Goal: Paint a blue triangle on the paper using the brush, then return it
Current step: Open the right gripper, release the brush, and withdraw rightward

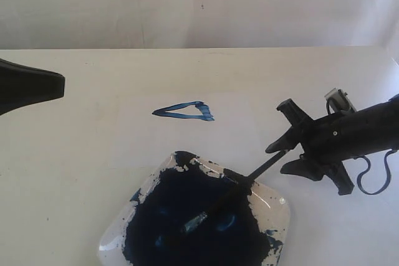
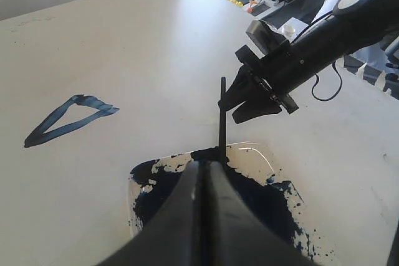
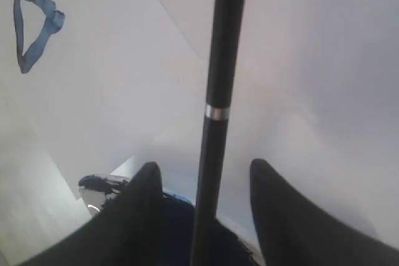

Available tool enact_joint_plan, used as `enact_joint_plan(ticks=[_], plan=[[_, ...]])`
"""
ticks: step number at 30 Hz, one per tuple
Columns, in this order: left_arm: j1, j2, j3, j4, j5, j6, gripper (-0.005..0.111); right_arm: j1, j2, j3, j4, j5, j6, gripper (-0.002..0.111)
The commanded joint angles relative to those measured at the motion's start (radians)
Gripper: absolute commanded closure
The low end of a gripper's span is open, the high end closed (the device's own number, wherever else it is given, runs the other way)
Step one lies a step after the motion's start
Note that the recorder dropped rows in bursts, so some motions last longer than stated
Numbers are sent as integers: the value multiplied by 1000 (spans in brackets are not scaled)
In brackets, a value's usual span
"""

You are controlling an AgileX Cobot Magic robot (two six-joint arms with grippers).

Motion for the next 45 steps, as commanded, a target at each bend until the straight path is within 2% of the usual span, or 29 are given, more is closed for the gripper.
enact_joint_plan(ticks=[1, 7, 13, 25, 32, 45], plan=[[-7, -6, 6, -16, 11, -8, 107, -6, -43, 4, -8, 27, -47, 68], [-7, -6, 6, -16, 11, -8, 107, -6, -137, 4, -78, 34, -38, 83], [-7, -6, 6, -16, 9, -8, 107, -6, -271, 4, -227, 48, -39, 107], [-7, -6, 6, 2, -20, -8, 107, -4, -589, 4, -373, 35, -78, 108], [-7, -6, 6, 136, -115, -5, 107, -4, -622, 4, -373, 29, -78, 108], [-7, -6, 6, 141, -171, -5, 107, -4, -622, 4, -373, 29, -78, 108]])
